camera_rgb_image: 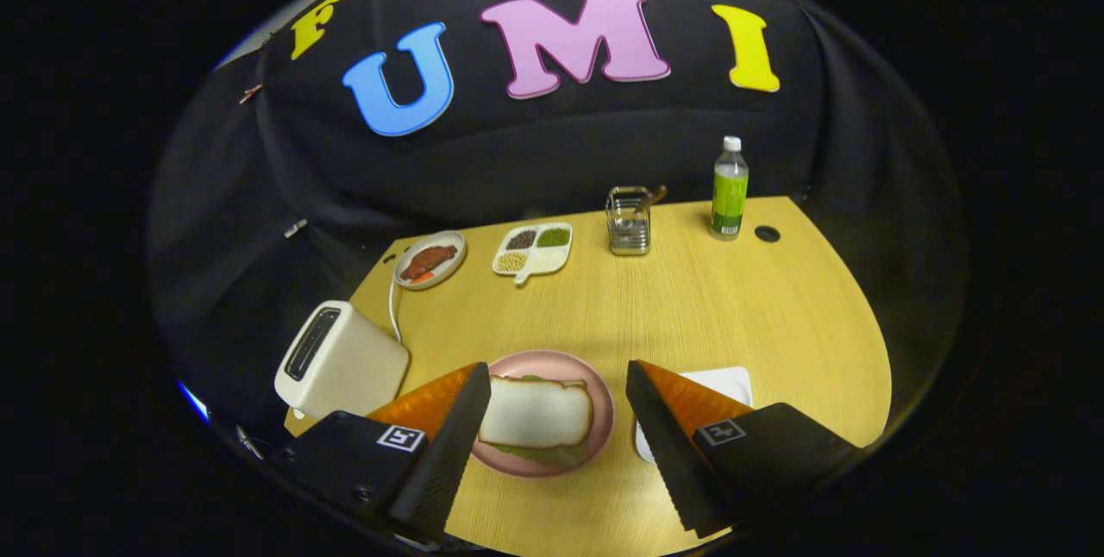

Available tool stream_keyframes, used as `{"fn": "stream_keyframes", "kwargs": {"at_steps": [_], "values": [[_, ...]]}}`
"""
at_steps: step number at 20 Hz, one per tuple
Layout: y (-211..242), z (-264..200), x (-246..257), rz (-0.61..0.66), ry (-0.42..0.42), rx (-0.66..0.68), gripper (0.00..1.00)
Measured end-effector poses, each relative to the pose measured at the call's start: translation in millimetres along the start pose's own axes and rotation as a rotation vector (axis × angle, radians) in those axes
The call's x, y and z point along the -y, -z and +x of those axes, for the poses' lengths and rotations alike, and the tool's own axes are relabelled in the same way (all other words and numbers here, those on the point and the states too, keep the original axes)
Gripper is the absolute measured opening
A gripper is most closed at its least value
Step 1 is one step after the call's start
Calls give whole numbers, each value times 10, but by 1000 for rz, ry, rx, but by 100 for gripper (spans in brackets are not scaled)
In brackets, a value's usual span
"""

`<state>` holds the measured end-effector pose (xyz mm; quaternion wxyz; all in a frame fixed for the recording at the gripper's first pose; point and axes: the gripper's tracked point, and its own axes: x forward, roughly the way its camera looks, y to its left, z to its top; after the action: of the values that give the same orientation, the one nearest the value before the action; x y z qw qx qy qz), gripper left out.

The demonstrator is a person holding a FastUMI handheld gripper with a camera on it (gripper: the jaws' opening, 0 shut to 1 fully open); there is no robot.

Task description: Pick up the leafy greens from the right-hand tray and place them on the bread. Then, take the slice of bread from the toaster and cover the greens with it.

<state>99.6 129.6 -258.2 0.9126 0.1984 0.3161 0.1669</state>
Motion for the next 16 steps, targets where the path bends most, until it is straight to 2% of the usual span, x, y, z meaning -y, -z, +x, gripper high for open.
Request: {"fn": "stream_keyframes", "kwargs": {"at_steps": [7, 16], "values": [[-676, -803, -269, -104, -6, 232, 98], [-846, -1419, -880, -196, -92, 363, 98]]}}
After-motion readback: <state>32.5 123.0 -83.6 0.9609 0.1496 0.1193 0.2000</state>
